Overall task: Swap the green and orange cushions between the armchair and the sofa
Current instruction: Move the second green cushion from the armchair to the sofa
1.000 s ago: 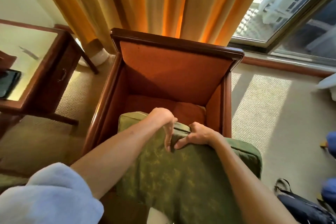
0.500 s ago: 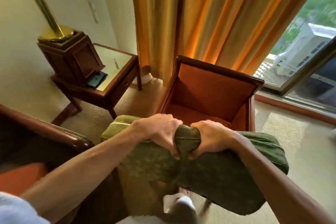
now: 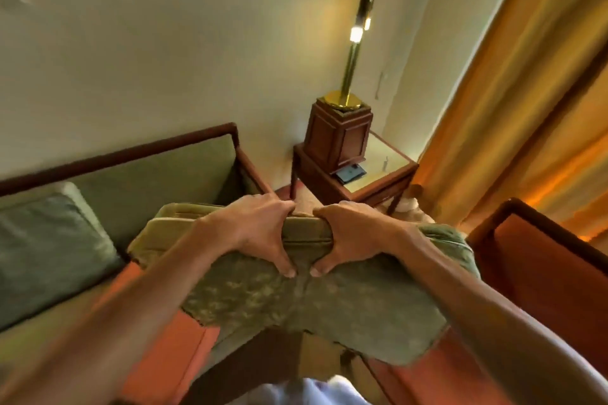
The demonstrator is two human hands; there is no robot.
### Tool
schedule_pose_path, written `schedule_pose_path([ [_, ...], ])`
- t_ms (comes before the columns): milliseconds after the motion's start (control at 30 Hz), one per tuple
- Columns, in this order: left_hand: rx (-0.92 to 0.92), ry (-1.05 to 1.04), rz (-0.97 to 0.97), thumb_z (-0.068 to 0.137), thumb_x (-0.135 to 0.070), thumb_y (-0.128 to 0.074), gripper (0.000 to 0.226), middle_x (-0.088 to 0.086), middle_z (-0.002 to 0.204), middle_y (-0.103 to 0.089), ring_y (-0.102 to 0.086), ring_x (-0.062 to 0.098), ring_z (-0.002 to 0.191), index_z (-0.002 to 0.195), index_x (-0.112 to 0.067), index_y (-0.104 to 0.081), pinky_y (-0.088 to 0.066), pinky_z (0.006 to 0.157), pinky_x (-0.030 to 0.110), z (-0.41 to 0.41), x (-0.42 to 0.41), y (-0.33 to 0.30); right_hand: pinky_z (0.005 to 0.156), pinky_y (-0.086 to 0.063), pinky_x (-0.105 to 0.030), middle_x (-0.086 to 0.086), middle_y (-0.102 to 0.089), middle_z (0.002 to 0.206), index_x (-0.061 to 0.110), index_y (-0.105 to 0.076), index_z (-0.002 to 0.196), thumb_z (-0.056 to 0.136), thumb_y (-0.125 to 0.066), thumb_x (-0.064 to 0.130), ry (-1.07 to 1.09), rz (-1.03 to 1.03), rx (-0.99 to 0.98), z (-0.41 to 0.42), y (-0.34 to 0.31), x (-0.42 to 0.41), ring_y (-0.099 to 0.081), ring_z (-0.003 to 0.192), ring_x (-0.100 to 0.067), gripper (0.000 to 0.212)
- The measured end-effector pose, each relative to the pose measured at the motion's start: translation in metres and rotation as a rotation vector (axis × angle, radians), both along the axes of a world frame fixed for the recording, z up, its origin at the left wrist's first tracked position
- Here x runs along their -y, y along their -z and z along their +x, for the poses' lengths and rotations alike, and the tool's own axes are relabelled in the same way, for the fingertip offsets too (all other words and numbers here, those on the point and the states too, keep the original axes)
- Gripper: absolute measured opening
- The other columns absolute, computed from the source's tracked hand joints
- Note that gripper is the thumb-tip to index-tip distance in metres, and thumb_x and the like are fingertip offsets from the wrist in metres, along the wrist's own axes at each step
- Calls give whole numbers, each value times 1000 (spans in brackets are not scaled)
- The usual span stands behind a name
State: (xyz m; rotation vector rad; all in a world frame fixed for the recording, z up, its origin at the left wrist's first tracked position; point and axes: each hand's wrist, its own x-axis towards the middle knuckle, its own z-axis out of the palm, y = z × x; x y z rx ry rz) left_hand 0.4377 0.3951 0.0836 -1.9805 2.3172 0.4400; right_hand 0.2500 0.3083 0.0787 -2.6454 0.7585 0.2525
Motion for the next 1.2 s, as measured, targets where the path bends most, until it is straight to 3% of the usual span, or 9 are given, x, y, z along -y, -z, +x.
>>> schedule_pose_path([
  [67, 59, -136, -22, 46, -80, -79, 77, -14, 84, -56, -57, 13, 78, 96, -30, -48, -43, 68, 31, 43, -21, 5, 76, -52, -38, 9, -65, 91, 35, -56, 107, 51, -72, 81, -122, -105, 42, 54, 10, -3, -59, 78, -15, 74],
  [167, 79, -365, -20, 42, -79, -78, 79, -6, 92, -66, -65, 20, 87, 95, -28, -50, -49, 69, 36, 111, -52, 23, 75, -35, -32, 5, -62, 92, 29, -55, 107, 57, -78, 71, -297, -175, 77, 137, 24, -8, -47, 79, -13, 69],
  [267, 95, -571, -14, 45, -77, -79, 83, -3, 103, -67, -65, 22, 97, 103, -26, -50, -48, 75, 37, 167, -76, 43, 87, -38, -39, 2, -64, 101, 25, -52, 109, 55, -76, 74, -444, -240, 102, 219, 53, -6, -52, 96, -20, 76],
  [433, 0, -937, 59, 53, -75, -80, 112, 3, 135, -54, -50, 25, 124, 140, -17, -40, -40, 101, 37, 232, -114, 133, 110, -29, -48, -4, -55, 135, 15, -47, 132, 63, -75, 71, -604, -229, 12, 327, 143, -13, -39, 131, -27, 93],
  [567, -70, -1165, 38, 63, -70, -77, 121, 3, 154, -33, -24, 29, 145, 155, -18, -18, -14, 123, 40, 250, -136, 200, 120, -12, -49, -9, -35, 154, 19, -23, 151, 68, -71, 69, -561, -119, 36, 357, 197, -17, -19, 146, -34, 108],
  [700, -72, -1123, -35, 63, -53, -78, 106, -2, 147, -38, -28, 26, 143, 151, -25, -26, -10, 124, 39, 269, -123, 196, 120, -6, -50, -10, -29, 156, 21, -11, 154, 66, -69, 73, -593, -104, 56, 372, 202, 7, -16, 147, -34, 117],
  [967, -63, -1186, -89, 41, -73, -78, 117, -9, 138, -39, -29, 19, 137, 142, -36, -32, -11, 124, 44, 296, -122, 204, 122, -1, -53, -1, -19, 160, 26, -2, 156, 55, -66, 82, -540, -134, -65, 359, 206, 107, -9, 150, -27, 132],
  [1100, -53, -1155, -58, 41, -73, -79, 119, -10, 137, -39, -29, 17, 136, 143, -36, -31, -8, 124, 41, 304, -103, 202, 122, -10, -51, -2, -11, 161, 26, 8, 155, 56, -72, 74, -471, -83, -88, 342, 211, 129, -7, 150, -27, 136],
  [1200, -47, -1156, -35, 40, -74, -77, 119, -10, 137, -38, -30, 17, 136, 143, -37, -30, -3, 125, 40, 310, -94, 202, 122, -9, -42, -2, 10, 164, 24, 15, 155, 58, -81, 59, -415, 78, -114, 342, 213, 146, 3, 152, -26, 142],
])
